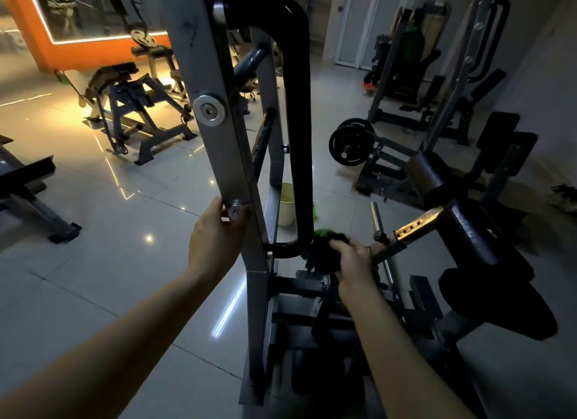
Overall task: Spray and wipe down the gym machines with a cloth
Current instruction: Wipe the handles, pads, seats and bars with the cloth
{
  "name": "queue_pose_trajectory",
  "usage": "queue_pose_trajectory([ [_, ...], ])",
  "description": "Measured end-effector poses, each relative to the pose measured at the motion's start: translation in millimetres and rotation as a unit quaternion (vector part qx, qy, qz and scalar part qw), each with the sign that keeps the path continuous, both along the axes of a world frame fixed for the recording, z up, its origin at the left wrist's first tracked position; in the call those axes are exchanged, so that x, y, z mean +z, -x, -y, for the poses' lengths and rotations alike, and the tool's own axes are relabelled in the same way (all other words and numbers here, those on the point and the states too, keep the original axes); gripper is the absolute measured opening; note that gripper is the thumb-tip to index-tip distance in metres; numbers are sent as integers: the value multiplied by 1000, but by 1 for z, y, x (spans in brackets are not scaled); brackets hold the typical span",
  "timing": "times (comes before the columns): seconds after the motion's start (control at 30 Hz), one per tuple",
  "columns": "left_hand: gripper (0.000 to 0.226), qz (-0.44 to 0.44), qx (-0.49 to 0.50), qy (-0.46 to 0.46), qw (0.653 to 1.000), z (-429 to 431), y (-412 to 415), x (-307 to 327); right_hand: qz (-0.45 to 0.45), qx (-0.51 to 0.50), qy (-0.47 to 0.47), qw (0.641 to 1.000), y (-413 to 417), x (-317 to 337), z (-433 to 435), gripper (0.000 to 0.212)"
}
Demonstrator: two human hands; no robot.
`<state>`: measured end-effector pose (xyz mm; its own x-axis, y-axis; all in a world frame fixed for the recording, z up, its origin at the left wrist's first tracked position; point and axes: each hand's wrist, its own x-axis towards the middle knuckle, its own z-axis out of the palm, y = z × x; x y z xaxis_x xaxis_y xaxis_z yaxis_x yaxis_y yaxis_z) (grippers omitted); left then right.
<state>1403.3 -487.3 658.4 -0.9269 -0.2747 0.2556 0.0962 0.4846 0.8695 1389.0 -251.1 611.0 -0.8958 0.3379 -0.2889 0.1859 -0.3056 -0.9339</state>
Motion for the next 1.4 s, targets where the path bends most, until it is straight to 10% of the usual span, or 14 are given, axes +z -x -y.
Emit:
queue_pose_trajectory([
  [0.27,25,3,36,-13,999,-18,-8,3,56,411,55,908,75,8,-7,48],
  [0.6,25,24,67,-30,997,-23,-6,0,95,584,0,806,102,40,3,39],
  [0.83,27,-17,51,-27,998,-16,-6,-6,43,572,-84,814,120,26,2,51],
  [1.0,24,-19,44,-15,999,-14,-7,-4,68,575,-15,815,125,24,8,15],
  [1.2,30,-37,85,0,996,-25,-7,-5,50,657,4,753,138,18,2,29],
  [1.4,21,-37,223,-156,962,-67,-11,-12,7,630,-36,775,124,20,-6,36],
])
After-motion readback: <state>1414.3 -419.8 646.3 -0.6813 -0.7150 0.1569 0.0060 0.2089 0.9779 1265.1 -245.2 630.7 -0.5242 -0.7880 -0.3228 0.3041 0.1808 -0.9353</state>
